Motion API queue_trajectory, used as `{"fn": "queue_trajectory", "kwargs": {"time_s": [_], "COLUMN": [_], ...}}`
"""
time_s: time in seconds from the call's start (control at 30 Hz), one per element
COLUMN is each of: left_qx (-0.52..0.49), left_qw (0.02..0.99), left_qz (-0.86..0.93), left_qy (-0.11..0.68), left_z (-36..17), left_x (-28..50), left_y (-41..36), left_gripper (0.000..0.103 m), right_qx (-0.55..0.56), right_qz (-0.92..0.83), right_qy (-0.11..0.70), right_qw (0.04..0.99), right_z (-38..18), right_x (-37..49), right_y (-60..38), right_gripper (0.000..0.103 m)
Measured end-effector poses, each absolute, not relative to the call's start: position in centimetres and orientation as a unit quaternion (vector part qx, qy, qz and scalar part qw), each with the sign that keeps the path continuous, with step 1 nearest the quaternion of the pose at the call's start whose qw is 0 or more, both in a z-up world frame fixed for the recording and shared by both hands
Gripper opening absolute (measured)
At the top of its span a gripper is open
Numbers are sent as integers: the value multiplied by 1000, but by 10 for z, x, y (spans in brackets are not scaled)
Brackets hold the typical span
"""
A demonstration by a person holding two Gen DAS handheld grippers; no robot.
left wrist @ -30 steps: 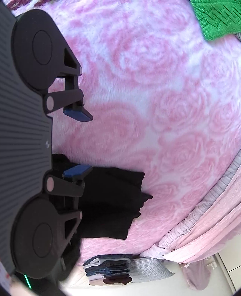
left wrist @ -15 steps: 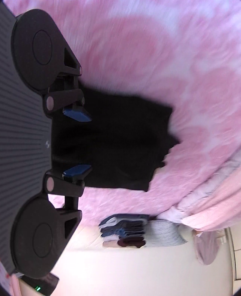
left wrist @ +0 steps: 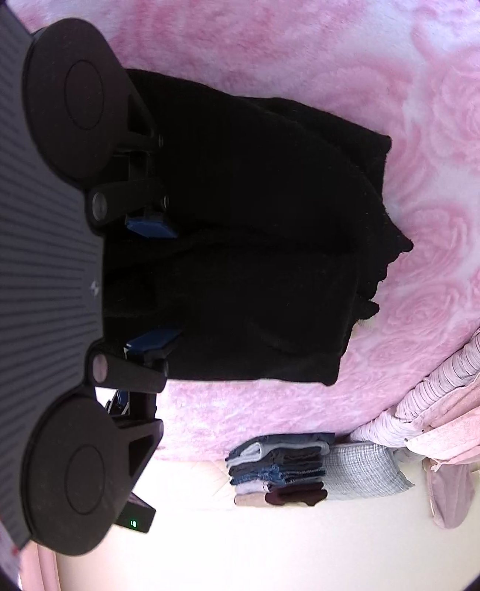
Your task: Fold large clothes
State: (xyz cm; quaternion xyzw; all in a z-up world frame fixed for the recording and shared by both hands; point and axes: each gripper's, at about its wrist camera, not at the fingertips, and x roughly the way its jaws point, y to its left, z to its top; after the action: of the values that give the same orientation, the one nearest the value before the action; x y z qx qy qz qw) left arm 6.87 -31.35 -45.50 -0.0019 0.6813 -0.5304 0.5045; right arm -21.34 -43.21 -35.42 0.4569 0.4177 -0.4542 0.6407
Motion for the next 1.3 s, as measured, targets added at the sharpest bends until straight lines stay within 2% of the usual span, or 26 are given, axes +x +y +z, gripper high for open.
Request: {"fn": "queue_trajectory", "kwargs": {"time_s": [0.27,0.33,0.37,0.47,0.57,0.63,0.8,0.9,1.2,1.27,1.3], "left_qx": [13,34,42,36,38,49,81,57,6,1,4], "left_qw": [522,529,535,557,591,604,630,624,615,618,621], "left_qz": [-546,-556,-561,-578,-617,-619,-554,-545,-527,-524,-525], "left_qy": [655,640,630,595,519,499,538,557,586,586,582], "left_z": [-463,-460,-457,-432,-388,-376,-421,-438,-442,-445,-446], "left_x": [80,72,70,69,68,71,84,97,126,132,134], "left_y": [-337,-340,-339,-327,-302,-286,-275,-266,-285,-295,-299], "left_gripper": [42,31,10,11,11,11,11,12,24,24,16], "right_qx": [451,435,426,390,335,288,232,202,275,273,273], "right_qz": [-449,-447,-446,-435,-416,-408,-386,-378,-377,-378,-374], "right_qy": [420,432,436,448,466,485,504,513,483,482,479], "right_qw": [647,652,655,677,705,718,737,744,740,742,746], "right_z": [-372,-372,-370,-359,-348,-348,-353,-357,-356,-354,-353], "right_x": [-198,-191,-187,-171,-145,-126,-96,-92,-107,-105,-104], "right_y": [-452,-453,-453,-446,-430,-417,-397,-393,-405,-403,-402], "right_gripper": [48,48,47,44,44,44,42,42,41,40,39]}}
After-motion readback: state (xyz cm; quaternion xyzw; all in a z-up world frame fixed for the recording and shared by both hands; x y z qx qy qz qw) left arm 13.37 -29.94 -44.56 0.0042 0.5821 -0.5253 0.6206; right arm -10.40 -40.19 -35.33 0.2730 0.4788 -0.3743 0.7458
